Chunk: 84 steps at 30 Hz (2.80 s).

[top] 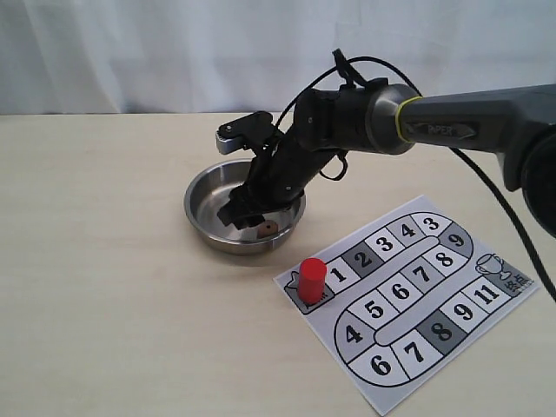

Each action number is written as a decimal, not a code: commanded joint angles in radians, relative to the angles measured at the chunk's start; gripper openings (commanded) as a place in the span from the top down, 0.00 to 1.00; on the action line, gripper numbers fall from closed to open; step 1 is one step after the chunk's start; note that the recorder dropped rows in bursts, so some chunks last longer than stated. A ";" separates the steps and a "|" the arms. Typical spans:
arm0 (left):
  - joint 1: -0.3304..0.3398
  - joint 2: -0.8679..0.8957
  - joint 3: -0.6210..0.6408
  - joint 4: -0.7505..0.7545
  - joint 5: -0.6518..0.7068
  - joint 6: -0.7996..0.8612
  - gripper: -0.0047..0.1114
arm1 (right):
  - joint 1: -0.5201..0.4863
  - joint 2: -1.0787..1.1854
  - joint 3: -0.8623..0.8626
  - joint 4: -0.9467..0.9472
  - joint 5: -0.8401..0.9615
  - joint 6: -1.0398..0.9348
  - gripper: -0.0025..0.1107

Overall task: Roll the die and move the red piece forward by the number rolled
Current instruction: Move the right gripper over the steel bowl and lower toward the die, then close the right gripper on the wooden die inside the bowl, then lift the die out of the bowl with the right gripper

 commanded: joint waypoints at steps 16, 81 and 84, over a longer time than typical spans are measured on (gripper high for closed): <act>0.000 -0.001 -0.005 -0.001 -0.013 -0.002 0.96 | -0.001 0.056 -0.003 -0.158 0.046 0.146 0.48; 0.000 -0.001 -0.005 -0.001 -0.013 -0.002 0.96 | -0.237 -0.462 0.392 -0.217 0.026 0.272 0.94; 0.000 -0.001 -0.005 -0.001 -0.013 -0.002 0.96 | -0.333 -0.539 0.501 -0.276 -0.036 0.272 0.94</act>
